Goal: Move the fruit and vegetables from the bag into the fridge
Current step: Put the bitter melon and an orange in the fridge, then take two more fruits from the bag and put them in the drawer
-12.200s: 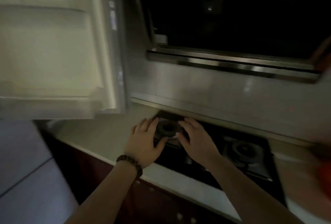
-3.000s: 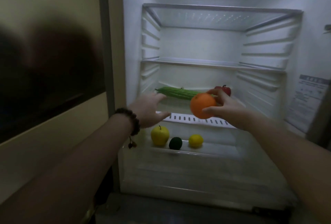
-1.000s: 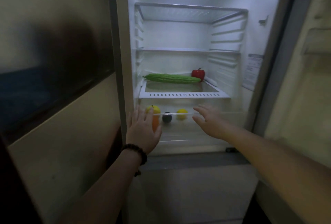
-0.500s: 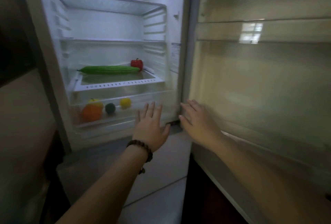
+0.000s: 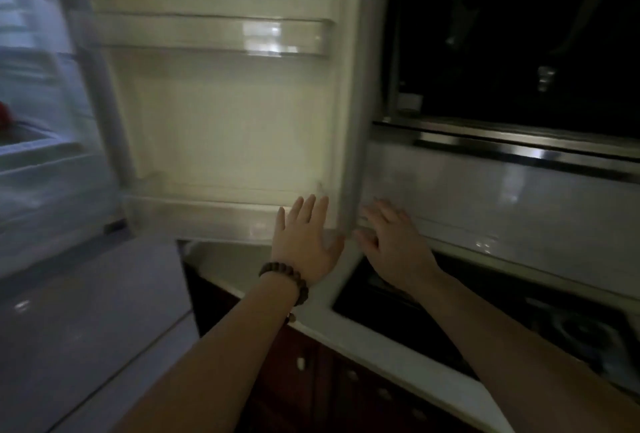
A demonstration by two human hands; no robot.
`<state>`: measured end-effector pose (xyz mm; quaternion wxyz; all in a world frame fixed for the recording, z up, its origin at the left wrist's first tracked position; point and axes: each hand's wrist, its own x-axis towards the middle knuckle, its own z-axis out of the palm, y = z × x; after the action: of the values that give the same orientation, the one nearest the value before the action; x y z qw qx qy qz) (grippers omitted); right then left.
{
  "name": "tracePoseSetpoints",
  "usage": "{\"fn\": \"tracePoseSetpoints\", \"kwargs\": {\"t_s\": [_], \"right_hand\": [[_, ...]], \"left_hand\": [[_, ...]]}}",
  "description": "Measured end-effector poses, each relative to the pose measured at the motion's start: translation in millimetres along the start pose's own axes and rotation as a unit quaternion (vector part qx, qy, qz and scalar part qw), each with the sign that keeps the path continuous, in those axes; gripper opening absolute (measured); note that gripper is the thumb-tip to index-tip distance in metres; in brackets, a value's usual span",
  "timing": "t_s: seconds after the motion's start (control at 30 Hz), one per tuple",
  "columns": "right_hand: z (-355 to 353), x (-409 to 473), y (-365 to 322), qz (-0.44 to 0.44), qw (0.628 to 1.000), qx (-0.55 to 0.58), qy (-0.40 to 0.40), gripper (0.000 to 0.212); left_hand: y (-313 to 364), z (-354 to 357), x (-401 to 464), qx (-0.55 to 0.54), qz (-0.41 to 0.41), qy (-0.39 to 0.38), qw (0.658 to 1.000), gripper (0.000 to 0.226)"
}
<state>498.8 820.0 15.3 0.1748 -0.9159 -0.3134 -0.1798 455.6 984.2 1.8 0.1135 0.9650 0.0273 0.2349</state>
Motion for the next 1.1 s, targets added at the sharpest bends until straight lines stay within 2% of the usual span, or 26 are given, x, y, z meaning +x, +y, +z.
{"fn": "tracePoseSetpoints", "kwargs": {"t_s": [0.27, 0.6, 0.87, 1.1], "right_hand": [[-87.2, -202.2, 140.2, 0.211, 0.976, -0.058, 0.018, 0.053], [-171.5, -444.5, 226.7, 0.448, 0.887, -0.102, 0.037, 0.054], [-206.7, -533.2, 281.5, 0.535, 0.835, -0.118, 0.051, 0.056], [-228.4, -572.0, 383.7, 0.549, 0.827, -0.116, 0.046, 0.056]], "left_hand": [[216.7, 70.8, -55.5, -0.085, 0.153, -0.071, 0.982, 0.071], [438.8, 128.9, -157.4, -0.162, 0.307, -0.174, 0.921, 0.07], [561.2, 172.1, -189.3, -0.164, 0.388, -0.206, 0.883, 0.071], [671.9, 236.4, -181.1, -0.183, 0.405, -0.226, 0.867, 0.069]]}}
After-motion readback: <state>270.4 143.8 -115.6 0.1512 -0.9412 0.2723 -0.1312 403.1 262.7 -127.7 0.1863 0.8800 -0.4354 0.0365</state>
